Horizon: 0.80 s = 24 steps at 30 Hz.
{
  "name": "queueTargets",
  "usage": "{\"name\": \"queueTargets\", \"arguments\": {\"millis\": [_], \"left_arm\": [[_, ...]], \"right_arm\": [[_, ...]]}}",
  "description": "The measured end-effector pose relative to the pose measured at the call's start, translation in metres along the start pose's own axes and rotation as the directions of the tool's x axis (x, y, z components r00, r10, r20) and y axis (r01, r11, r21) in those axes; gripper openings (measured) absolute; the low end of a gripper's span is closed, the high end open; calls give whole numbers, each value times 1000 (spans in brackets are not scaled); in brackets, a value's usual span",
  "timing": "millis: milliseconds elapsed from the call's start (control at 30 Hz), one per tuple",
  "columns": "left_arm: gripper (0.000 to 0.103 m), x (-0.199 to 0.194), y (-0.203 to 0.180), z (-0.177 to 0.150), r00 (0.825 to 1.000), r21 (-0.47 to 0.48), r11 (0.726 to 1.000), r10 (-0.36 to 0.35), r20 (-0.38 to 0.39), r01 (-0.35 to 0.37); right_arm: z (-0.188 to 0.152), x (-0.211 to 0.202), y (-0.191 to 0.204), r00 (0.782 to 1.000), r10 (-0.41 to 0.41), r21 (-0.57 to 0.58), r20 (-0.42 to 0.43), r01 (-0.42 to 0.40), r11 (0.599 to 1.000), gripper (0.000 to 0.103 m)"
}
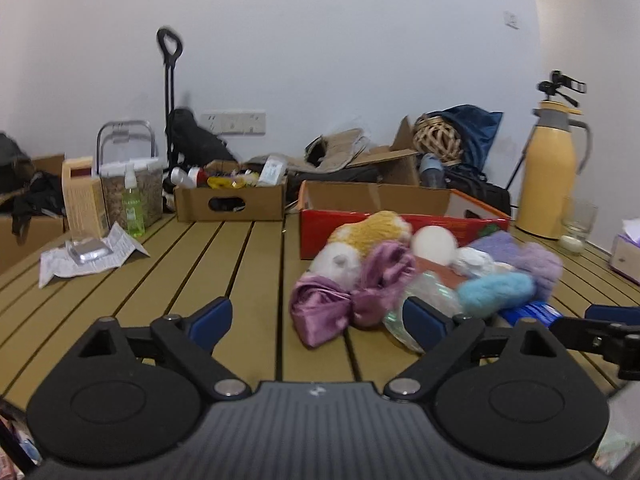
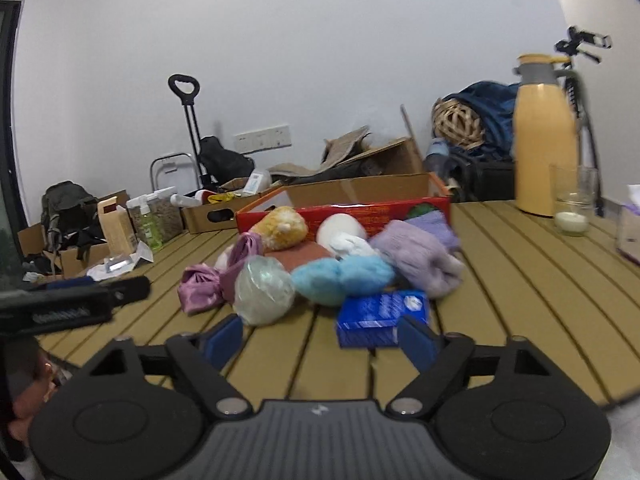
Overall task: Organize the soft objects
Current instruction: 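Reach into the pile and grasp the purple satin bow with both grippers, then carry the purple bow into the cardboard box and open both grippers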
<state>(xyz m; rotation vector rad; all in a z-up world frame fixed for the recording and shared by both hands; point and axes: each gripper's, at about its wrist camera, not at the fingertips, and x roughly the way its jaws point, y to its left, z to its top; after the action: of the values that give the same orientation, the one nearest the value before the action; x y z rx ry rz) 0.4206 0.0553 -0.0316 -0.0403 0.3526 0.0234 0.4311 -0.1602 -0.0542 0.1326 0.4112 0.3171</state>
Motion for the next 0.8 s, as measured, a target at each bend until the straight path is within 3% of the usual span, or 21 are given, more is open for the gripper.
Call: {"name": "queueTargets", "arguments": {"millis": [100,267,300,333,400,467,600,800], "left_arm": [[80,32,16,7,998,-59,998,2,-56,-6],[70,74,40,13,987,-179,981,-94,-129,70],[61,81,43,13,983,-197,977,-115,-146,85],[44,89,45,12,976,-210,973,-135,-169,98],[23,103,49,9,957,-241,960,-195,-216,141],[21,107,52,5,948,-269,948,-233,-219,170],[14,102,50,8,950,-268,948,-233,-208,174],[14,41,35,34,977,-197,964,-196,-87,176]], "right_arm": [[14,24,6,998,63,-12,-21,-64,998,59],[49,80,31,986,166,-57,-34,-168,984,56],[55,93,37,982,181,-67,-49,-184,981,52],[60,110,41,979,194,-77,-64,-199,977,48],[63,139,44,972,206,-67,-118,-214,974,21],[64,164,42,961,222,-25,-166,-229,973,14],[55,180,40,956,229,10,-185,-231,973,7],[66,146,48,964,248,-17,-97,-251,968,5]]}}
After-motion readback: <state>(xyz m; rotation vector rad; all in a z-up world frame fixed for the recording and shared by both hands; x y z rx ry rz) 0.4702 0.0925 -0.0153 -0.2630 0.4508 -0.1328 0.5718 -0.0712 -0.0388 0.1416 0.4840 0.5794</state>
